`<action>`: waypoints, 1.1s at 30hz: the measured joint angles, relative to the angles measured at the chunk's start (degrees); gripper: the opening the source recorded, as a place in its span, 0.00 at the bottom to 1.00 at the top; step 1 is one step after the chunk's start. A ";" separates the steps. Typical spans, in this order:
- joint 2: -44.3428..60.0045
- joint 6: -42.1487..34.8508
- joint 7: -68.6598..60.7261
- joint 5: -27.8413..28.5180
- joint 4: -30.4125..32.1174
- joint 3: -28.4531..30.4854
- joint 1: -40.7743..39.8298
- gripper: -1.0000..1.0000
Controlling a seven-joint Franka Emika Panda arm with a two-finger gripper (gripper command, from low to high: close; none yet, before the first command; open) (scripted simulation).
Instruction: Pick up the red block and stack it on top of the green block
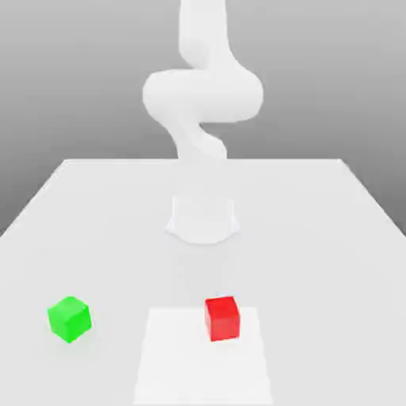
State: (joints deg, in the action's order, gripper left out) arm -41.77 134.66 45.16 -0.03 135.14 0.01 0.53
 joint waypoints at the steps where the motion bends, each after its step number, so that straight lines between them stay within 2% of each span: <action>1: 2.01 1.40 -0.34 -0.02 1.59 0.00 0.25 0.50; 17: 35.97 24.57 -5.71 -0.13 27.12 -0.54 3.89 0.50; 24: 51.36 37.24 -5.71 0.44 27.15 -0.36 4.26 0.50; 25: 53.10 38.72 -5.72 0.45 26.91 -0.34 4.27 0.00; 33: 52.04 37.81 -5.49 0.70 27.07 -0.47 4.11 0.00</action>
State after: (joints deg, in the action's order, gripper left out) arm 10.27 172.47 39.66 0.67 162.21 -0.46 4.64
